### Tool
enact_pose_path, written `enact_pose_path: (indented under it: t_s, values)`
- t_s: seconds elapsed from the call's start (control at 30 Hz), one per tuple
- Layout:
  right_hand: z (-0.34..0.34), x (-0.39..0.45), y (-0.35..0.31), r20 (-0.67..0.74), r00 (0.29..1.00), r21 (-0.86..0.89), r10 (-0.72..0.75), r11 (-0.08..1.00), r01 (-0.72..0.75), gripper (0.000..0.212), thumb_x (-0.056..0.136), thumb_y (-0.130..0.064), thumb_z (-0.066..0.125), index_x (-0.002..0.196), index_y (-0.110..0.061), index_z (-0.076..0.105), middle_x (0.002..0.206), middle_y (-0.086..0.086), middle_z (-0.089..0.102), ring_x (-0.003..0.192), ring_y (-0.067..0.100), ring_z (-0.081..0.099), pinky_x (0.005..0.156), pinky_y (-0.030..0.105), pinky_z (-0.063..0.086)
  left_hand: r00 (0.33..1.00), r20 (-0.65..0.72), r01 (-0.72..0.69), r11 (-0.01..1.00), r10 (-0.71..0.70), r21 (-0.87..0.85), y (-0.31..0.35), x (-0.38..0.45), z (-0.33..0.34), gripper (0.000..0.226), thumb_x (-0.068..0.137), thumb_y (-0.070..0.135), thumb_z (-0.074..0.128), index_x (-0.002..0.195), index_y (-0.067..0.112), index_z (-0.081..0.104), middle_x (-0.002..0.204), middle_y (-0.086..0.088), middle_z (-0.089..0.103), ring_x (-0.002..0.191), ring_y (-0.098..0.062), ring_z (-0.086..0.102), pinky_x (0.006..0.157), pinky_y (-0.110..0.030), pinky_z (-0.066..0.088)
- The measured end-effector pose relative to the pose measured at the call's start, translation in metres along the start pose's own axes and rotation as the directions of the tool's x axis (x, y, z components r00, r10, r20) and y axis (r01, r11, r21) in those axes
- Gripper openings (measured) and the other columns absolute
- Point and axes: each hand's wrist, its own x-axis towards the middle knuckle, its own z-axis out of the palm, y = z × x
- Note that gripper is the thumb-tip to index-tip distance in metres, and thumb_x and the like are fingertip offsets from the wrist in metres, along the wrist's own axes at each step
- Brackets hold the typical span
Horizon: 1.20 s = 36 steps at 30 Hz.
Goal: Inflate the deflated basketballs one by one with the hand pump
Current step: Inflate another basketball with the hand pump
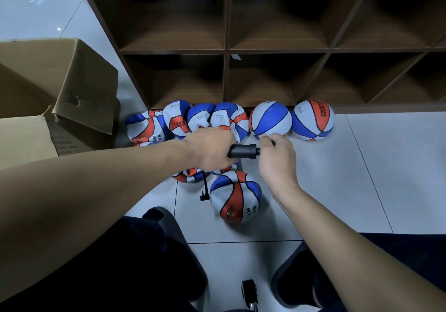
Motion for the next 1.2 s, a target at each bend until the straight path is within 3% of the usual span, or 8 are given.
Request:
enact_pose_path:
  t_s: [0.1,0.23,0.37,0.5,0.6,0.77,0.93,1.2]
  values:
    - [0.002,-0.001,0.0,0.005,1.0,-0.011,-0.014,1.0,0.014,0.04,0.109,-0.021,0.05,0.069,-0.02,0.045,0.067,-0.005,0.047,0.06,0.011,0.045,0.045,0.011,0.035,1.0,0.01,-0.013,1.0,0.014,-0.004,0.002,0.002,0.0,0.03,0.098,0.051,0.066,0.081,0.026,0.067,0.069,0.001,0.067,0.063,-0.02,0.067,0.061,-0.039,0.06]
    - [0.003,0.001,-0.001,0.009,1.0,-0.039,-0.025,0.999,0.025,0.039,0.11,-0.024,0.05,0.072,-0.018,0.045,0.07,-0.003,0.048,0.062,0.011,0.046,0.045,0.009,0.036,0.999,-0.001,-0.039,0.999,0.039,-0.019,-0.002,0.002,-0.001,0.031,0.099,0.05,0.065,0.079,0.026,0.065,0.066,0.003,0.066,0.062,-0.019,0.065,0.058,-0.036,0.055]
    - [-0.005,0.01,-0.003,0.03,0.999,-0.1,-0.013,0.995,0.016,0.039,0.107,-0.024,0.052,0.07,-0.015,0.046,0.066,-0.002,0.048,0.06,0.015,0.044,0.051,0.023,0.036,0.999,-0.008,-0.046,0.998,0.046,-0.036,-0.01,0.002,-0.002,0.028,0.099,0.049,0.067,0.082,0.026,0.067,0.067,0.003,0.066,0.062,-0.017,0.064,0.056,-0.032,0.051]
    - [-0.027,0.03,-0.003,-0.045,0.996,-0.071,0.077,0.994,-0.08,0.04,0.094,-0.012,0.053,0.062,-0.018,0.029,0.059,-0.001,0.029,0.059,0.02,0.026,0.056,0.035,0.021,0.999,0.036,0.003,0.996,0.0,-0.091,-0.026,-0.001,0.0,0.026,0.099,0.047,0.069,0.083,0.028,0.066,0.068,0.003,0.066,0.062,-0.019,0.065,0.061,-0.038,0.056]
    - [-0.041,0.039,0.0,-0.083,0.987,-0.018,0.136,0.99,-0.138,0.042,0.091,-0.011,0.054,0.061,-0.021,0.026,0.057,-0.005,0.025,0.06,0.02,0.023,0.057,0.036,0.02,0.996,0.09,0.037,0.992,-0.026,-0.12,-0.038,-0.002,0.002,0.026,0.101,0.044,0.07,0.081,0.028,0.065,0.068,0.003,0.065,0.062,-0.017,0.063,0.059,-0.034,0.052]
    - [-0.043,0.036,0.012,-0.08,0.986,0.002,0.147,0.989,-0.147,0.046,0.097,-0.013,0.056,0.06,-0.022,0.028,0.055,-0.008,0.027,0.06,0.02,0.025,0.057,0.033,0.022,0.99,0.128,0.074,0.996,-0.067,-0.052,-0.043,-0.005,0.005,0.028,0.101,0.047,0.069,0.084,0.025,0.066,0.073,-0.001,0.068,0.067,-0.022,0.066,0.063,-0.042,0.057]
    - [-0.034,0.032,0.003,-0.075,0.994,0.002,0.078,0.997,-0.078,0.034,0.095,-0.012,0.052,0.068,-0.016,0.032,0.066,0.002,0.03,0.065,0.021,0.027,0.059,0.036,0.024,0.995,0.081,0.069,0.995,-0.062,-0.076,-0.03,-0.007,0.001,0.03,0.103,0.045,0.066,0.083,0.023,0.066,0.068,0.0,0.064,0.061,-0.019,0.06,0.06,-0.037,0.052]
    - [-0.014,0.014,-0.004,0.0,1.0,-0.019,0.024,1.0,-0.024,0.037,0.102,-0.019,0.051,0.07,-0.016,0.033,0.064,-0.001,0.034,0.064,0.02,0.031,0.06,0.037,0.028,0.999,-0.016,0.031,0.999,-0.032,-0.045,-0.007,-0.003,0.0,0.029,0.099,0.044,0.065,0.079,0.024,0.064,0.066,0.0,0.064,0.06,-0.022,0.063,0.052,-0.029,0.042]
